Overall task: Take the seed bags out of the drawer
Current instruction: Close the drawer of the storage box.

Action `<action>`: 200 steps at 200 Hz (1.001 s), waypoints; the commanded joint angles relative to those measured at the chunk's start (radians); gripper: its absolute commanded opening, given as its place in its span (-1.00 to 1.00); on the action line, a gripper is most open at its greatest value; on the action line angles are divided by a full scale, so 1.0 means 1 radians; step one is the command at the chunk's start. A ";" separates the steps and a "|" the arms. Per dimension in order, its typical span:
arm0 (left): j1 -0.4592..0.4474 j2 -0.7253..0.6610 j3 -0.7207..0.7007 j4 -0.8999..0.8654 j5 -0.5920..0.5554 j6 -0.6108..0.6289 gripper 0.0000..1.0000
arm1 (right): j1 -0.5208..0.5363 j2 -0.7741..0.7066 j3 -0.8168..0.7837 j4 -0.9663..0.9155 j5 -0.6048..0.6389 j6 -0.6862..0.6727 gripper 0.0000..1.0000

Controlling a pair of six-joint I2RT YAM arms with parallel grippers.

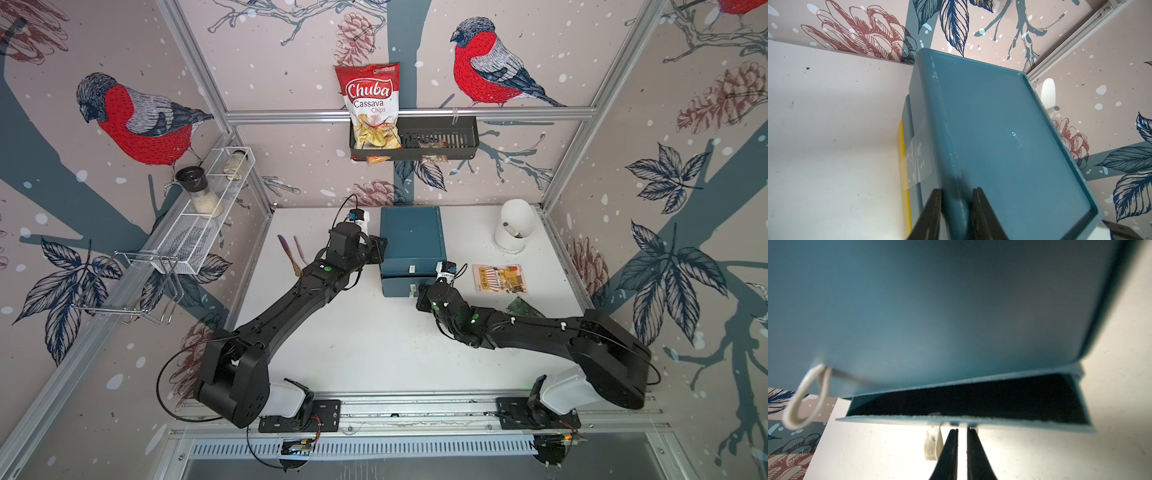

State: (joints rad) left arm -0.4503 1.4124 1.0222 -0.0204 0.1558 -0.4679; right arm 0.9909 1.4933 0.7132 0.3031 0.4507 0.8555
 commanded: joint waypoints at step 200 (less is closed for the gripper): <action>0.003 0.000 0.055 -0.351 0.123 -0.007 0.21 | 0.185 -0.023 0.208 -0.477 0.349 0.186 0.79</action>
State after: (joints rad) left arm -0.4538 1.4078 1.0618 -0.1146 0.2134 -0.4656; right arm 1.1194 1.4708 0.8467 0.1318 0.6086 0.8894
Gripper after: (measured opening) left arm 0.594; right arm 0.873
